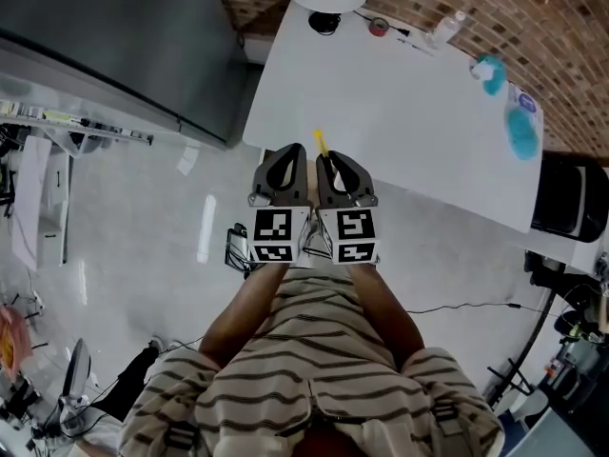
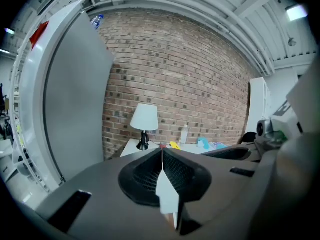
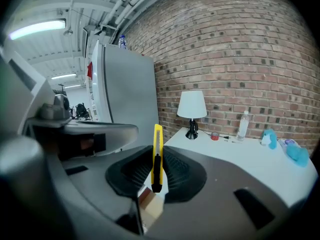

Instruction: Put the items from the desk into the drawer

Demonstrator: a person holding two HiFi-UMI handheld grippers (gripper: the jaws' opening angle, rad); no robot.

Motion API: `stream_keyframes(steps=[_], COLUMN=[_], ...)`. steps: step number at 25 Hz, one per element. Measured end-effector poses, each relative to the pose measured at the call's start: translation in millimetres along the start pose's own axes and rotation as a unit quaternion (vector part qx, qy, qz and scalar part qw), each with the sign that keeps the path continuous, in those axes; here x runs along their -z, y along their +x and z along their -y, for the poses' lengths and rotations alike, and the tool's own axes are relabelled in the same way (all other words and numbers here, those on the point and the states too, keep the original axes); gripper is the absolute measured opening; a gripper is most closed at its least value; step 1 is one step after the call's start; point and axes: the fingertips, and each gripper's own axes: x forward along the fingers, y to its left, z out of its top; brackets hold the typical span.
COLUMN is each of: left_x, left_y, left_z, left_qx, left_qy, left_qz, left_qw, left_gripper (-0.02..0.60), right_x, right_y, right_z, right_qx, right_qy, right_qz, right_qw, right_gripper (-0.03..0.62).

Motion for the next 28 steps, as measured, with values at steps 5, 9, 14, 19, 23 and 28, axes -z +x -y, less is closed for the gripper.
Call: stream_keyframes(steps=[5,9,14,19,23,28], left_x=[18.5,33.5,55.7,74.1,81.3,92.0], left_y=[1.3,0.9,2.4,1.6,3.7,4.0], left_z=[-10.4,-13.3,-20.5,-26.4,-33.3,-43.5], left_qx=[-0.006,-0.008,-0.015,-0.019,-0.026,-0.037], left_qy=[-0.010,-0.019,-0.030,-0.038,-0.041,-0.047], left_qz=[-0.016,-0.026,-0.047,-0.061,-0.065,-0.070], left_qw=[0.9998,0.9994,0.9983,0.9973,0.9967,0.9958], left_gripper=[0.008,0.008,0.008,0.008,0.008,0.008], right_x=[19.0,41.6,63.2,87.8,102.8,125.0], right_y=[10.8,17.3,27.3,33.9,40.0,50.8], right_z=[-5.3,-14.4,-15.1,-19.4,-21.4,-23.8], right_qx=[-0.010,-0.027,-0.035,-0.043,-0.049,-0.058], right_qy=[-0.015,-0.040,-0.054,-0.068,-0.091,-0.118], right_qz=[-0.008,-0.030,-0.048,-0.073,-0.093,-0.108], right_qw=[1.000,0.998,0.997,0.994,0.990,0.985], right_gripper=[0.067,0.067,0.067,0.067,0.067,0.067])
